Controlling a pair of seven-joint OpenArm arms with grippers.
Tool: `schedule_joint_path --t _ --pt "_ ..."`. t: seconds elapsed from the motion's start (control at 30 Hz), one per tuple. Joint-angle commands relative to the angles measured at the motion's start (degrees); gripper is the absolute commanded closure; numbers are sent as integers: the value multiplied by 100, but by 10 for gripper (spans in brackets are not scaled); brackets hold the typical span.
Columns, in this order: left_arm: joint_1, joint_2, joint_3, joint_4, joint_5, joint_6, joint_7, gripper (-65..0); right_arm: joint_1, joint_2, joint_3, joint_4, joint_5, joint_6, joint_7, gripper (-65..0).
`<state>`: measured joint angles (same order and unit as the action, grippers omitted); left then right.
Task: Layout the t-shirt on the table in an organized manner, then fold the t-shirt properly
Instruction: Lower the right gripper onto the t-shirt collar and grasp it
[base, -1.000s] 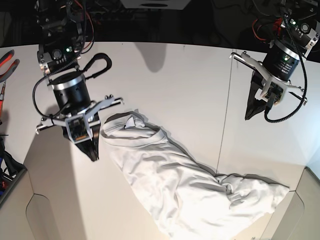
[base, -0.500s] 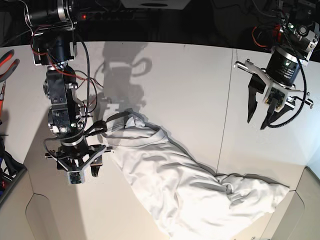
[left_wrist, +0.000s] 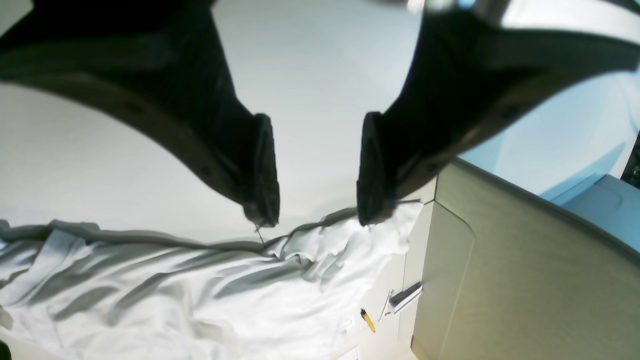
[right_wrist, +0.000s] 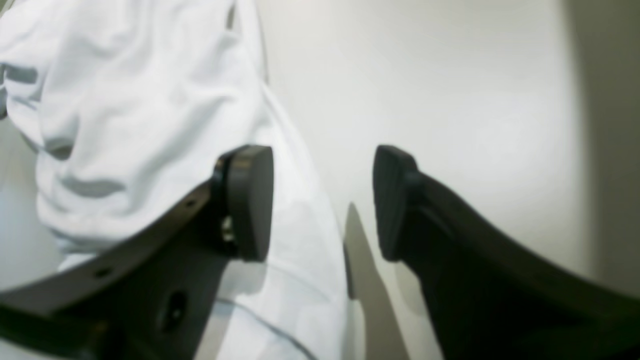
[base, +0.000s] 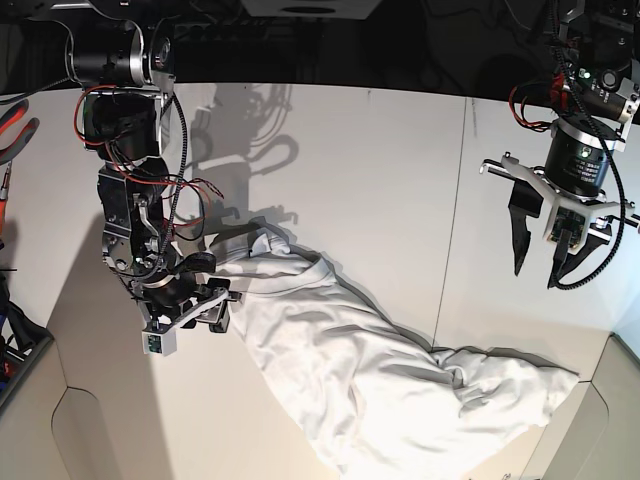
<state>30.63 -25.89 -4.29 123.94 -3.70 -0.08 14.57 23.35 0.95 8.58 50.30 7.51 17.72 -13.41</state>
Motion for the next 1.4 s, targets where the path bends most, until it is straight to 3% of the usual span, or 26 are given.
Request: schedule_joint_path --t 0.0,0.33,0.4,0.47,0.5,0.63,0.87,0.97,1.07,1.17,1.27,1.3,1.37 --pt "-15 -63 -33 92 7 70 -98 -292 170 0 9 61 37 -24 177 -315" --pt "-13 -63 -33 92 4 68 -87 -292 168 -2 9 -256 -127 -164 181 -291" --pt "-13 -63 -33 92 7 68 -55 -292 166 -2 9 -254 -127 -162 181 -199" --pt "-13 -63 -33 90 7 68 -50 -292 155 -4 9 -254 -125 -153 181 -46" --pt "-13 -63 -33 90 7 68 -50 -292 155 -2 9 -254 -125 -138 181 0" --pt "-15 -63 -33 90 7 68 -52 -292 155 -2 9 -251 -33 -107 184 0" --pt "-15 -63 -33 87 9 68 -55 -292 151 -2 9 151 546 986 127 0" --pt "-15 -63 -33 81 9 70 -55 -292 151 -4 9 457 708 1152 -57 0" --pt "-15 -63 -33 81 9 70 -57 -292 153 -2 9 608 525 979 -50 0" --pt "-15 -63 -33 81 -9 72 -57 -292 151 -4 9 592 201 570 20 0" --pt "-17 -63 -33 81 -131 72 -59 -292 155 -2 9 420 17 -105 343 -211" --pt "-17 -63 -33 81 -181 70 -59 -292 157 -4 9 330 17 -216 433 -254" --pt "-17 -63 -33 81 -227 70 -59 -292 170 -4 7 66 22 -254 553 -273"
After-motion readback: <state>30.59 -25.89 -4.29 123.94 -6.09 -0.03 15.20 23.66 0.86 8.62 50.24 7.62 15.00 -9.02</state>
